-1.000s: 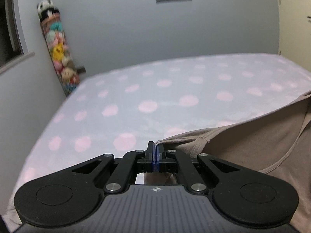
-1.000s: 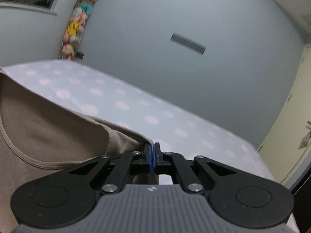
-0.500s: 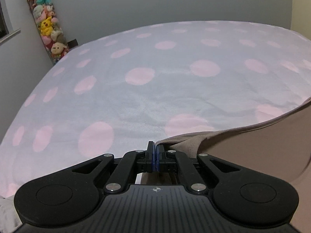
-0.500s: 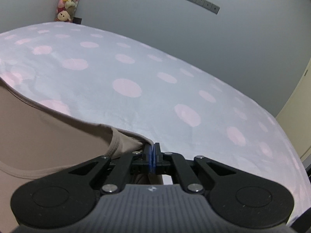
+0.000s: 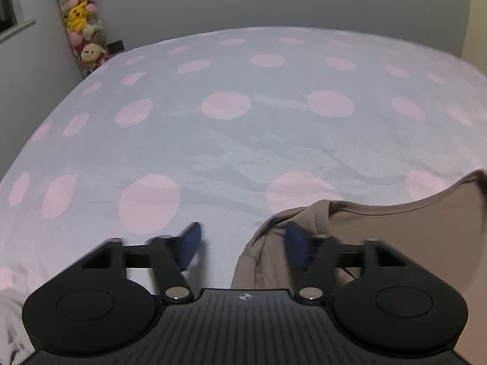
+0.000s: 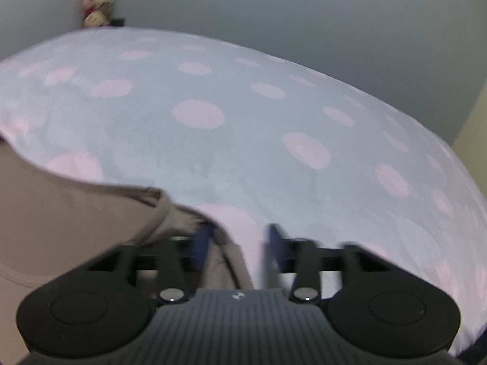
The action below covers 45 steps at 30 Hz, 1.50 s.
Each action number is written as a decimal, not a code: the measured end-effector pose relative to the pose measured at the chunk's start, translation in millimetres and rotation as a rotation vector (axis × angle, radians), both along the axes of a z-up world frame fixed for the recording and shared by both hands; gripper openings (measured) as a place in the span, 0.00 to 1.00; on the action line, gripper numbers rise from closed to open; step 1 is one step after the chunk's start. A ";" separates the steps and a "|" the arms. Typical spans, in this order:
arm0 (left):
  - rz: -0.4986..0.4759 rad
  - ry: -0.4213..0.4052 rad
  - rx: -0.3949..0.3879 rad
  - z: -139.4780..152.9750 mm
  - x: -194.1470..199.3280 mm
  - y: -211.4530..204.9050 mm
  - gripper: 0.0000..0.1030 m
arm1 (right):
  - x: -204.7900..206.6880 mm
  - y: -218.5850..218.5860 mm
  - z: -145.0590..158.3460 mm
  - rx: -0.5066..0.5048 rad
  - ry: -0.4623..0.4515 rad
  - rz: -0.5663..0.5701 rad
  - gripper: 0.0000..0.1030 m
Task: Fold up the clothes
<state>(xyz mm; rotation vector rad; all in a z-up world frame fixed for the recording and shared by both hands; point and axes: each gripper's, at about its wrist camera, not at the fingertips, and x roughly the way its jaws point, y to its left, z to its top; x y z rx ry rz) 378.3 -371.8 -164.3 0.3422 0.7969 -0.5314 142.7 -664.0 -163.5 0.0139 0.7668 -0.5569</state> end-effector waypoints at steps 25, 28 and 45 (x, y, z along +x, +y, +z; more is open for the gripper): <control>0.020 0.306 0.125 44.7 -166.5 196.8 0.55 | -290.0 124.1 50.2 0.296 -0.291 -0.224 0.67; 0.020 0.320 0.132 29.9 -177.0 198.5 0.55 | -303.2 134.4 38.6 0.291 -0.308 -0.224 0.67; 0.112 0.251 0.123 15.6 -200.4 191.4 0.00 | -309.5 142.0 13.2 0.310 -0.314 -0.189 0.67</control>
